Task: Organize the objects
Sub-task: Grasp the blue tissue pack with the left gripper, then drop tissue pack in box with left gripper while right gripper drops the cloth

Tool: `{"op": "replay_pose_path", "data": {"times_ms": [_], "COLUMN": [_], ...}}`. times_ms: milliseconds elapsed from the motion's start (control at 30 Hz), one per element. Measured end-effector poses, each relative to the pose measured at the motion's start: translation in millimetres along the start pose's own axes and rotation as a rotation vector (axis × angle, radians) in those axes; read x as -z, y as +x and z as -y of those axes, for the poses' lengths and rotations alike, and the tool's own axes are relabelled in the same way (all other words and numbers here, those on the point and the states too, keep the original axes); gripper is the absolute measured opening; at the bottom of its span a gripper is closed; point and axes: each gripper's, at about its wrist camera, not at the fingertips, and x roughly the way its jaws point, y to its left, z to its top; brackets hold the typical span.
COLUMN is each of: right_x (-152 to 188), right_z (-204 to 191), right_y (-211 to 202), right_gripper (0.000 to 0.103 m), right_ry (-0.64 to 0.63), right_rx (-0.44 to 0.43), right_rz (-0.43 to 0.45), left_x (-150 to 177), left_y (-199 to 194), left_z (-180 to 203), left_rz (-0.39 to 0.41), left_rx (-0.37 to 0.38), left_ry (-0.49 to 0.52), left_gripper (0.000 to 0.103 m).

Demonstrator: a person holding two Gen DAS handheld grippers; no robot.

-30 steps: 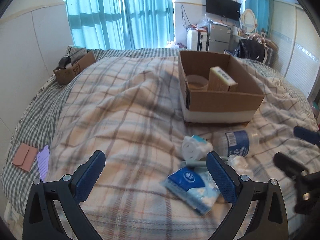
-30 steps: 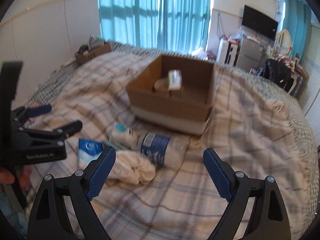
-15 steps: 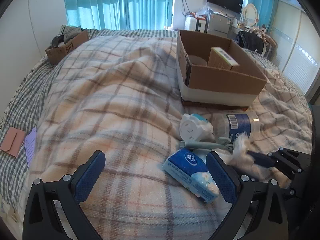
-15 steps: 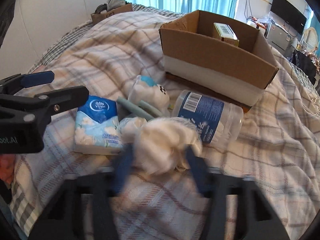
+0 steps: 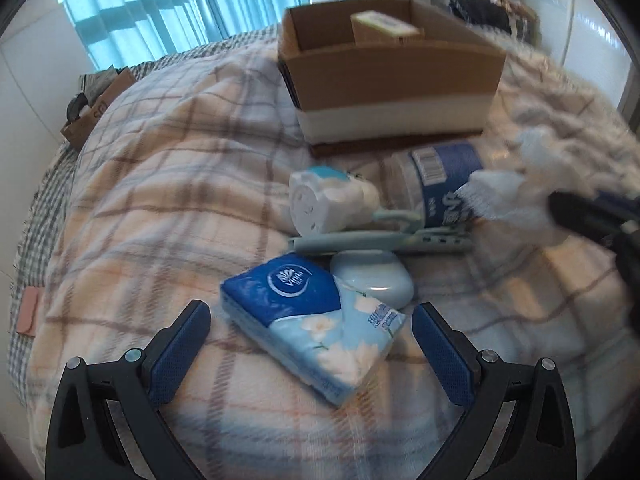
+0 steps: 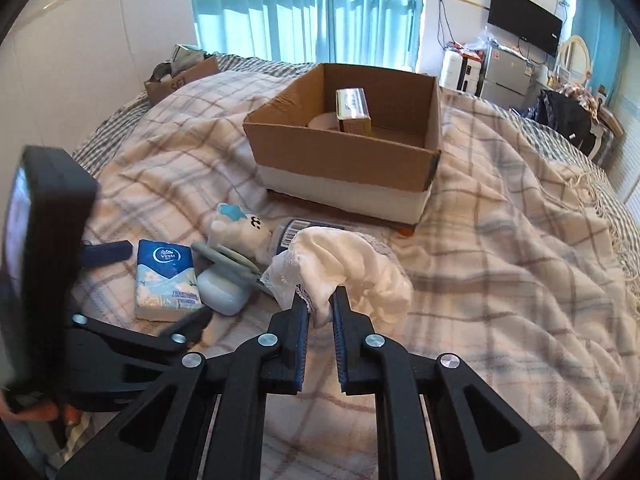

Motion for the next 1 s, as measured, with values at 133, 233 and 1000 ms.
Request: {"op": "replay_pose_path", "data": {"times_ms": [133, 233, 1000], "right_x": [3, 3, -25], "right_z": [2, 1, 19], "right_y": [0, -1, -52], "right_gripper": [0.011, 0.011, 0.011], "right_ry": [0.007, 0.004, 0.009], "right_rx": [-0.008, -0.011, 0.037], "right_rz": [-0.003, 0.003, 0.117], "left_x": [-1, -1, -49], "left_y": [7, 3, -80], "left_z": [-1, -5, -32], "left_rz": [-0.004, 0.017, 0.252], "left_rx": [0.015, 0.031, 0.293], "left_ry": [-0.001, -0.029, -0.187], "left_gripper": [0.102, 0.088, 0.084]}}
